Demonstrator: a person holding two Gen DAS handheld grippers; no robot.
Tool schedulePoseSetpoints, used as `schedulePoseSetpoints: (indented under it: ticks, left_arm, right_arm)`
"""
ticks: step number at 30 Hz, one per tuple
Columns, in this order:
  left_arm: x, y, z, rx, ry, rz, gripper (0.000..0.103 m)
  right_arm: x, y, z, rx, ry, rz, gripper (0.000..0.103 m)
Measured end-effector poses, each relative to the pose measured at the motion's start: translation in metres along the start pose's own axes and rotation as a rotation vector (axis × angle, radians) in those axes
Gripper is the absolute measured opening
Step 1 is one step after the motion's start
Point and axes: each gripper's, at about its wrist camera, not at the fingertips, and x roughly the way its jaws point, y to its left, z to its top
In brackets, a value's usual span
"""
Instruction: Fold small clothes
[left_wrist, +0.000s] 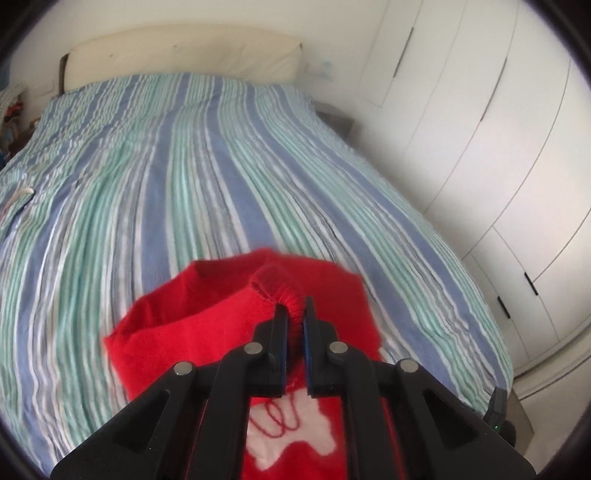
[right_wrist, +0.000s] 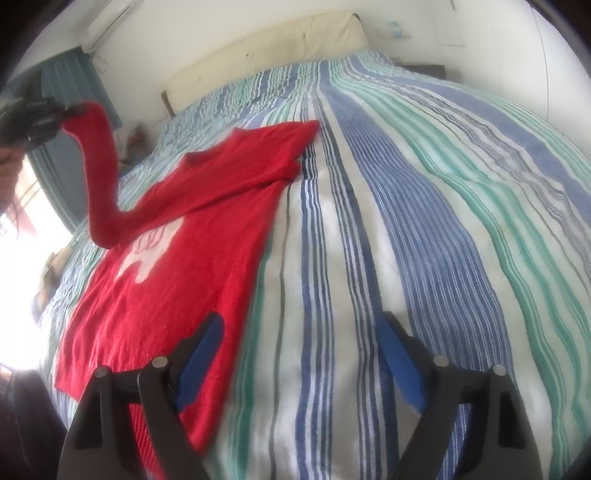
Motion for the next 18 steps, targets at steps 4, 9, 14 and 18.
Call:
schedulePoseSetpoints:
  ticks: [4, 9, 14, 18]
  left_arm:
    - [0.043, -0.002, -0.013, -0.028, 0.068, -0.023, 0.064]
    - [0.026, 0.04, -0.025, -0.087, 0.035, 0.065, 0.068]
    - [-0.007, 0.101, -0.065, -0.076, 0.025, 0.202, 0.075]
    - [0.0, 0.125, -0.126, 0.038, 0.123, 0.26, 0.075]
  right_arm:
    - [-0.001, 0.002, -0.001, -0.013, 0.003, -0.006, 0.083]
    - [-0.003, 0.001, -0.001, -0.001, 0.005, 0.009, 0.083]
    - [-0.003, -0.004, 0.001, 0.027, 0.018, 0.028, 0.083]
    - [-0.002, -0.005, 0.003, 0.048, 0.023, 0.035, 0.083]
